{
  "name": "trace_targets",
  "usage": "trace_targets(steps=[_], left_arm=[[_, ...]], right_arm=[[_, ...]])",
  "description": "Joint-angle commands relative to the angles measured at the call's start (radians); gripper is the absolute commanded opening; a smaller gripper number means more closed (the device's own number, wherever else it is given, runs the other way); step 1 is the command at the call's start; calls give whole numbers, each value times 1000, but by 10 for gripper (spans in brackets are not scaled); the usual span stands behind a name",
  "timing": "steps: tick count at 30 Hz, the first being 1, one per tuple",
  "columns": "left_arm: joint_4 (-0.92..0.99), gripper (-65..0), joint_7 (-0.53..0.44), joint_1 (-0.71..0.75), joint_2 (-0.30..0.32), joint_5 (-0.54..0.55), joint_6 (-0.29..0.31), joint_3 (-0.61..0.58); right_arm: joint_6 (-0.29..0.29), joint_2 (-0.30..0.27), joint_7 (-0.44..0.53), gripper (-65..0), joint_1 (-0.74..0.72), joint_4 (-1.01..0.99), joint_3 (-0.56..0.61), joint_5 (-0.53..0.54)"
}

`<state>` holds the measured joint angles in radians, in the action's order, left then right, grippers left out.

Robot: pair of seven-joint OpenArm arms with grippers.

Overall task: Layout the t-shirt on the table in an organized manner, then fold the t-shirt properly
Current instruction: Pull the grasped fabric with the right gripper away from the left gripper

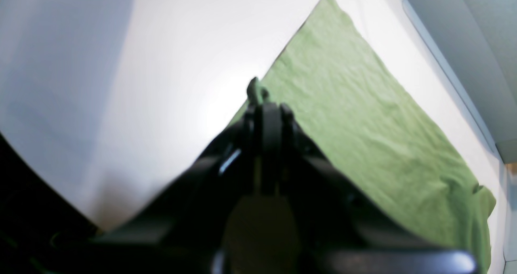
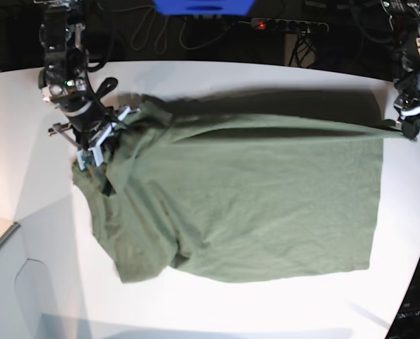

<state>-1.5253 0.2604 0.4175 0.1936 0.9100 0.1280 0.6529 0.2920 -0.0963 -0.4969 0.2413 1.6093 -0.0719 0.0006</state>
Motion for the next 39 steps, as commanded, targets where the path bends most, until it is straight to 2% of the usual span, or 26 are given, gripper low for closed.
trace_targets(steps=[1,3,12,16,25,32,39], left_arm=[[-19,-649,-28,1,14,5,11,11],[-19,-649,-28,-1,14,5,11,12],[-16,-649,-28,1,14,5,11,6],[-16,-649,-28,1,14,5,11,6],[-16,-649,-28,-2,14,5,11,8],[-16,-649,-28,-4,14,5,11,11],[-16,-649,-28,-6,14,5,11,8]], right_arm=[[8,-4,20,-650,-1,13,-1,0],[9,-4,20,-628,11,13,2,2],[9,-4,20,-380,33,19,-3,5],[11,-6,20,-329,30,19,-3,5],[11,-9,20,-313,-50,-91,-3,5],[13,-9,24,-313,-38,-116,-64,5],[13,-10,22,-313,-36,-120,-64,5]])
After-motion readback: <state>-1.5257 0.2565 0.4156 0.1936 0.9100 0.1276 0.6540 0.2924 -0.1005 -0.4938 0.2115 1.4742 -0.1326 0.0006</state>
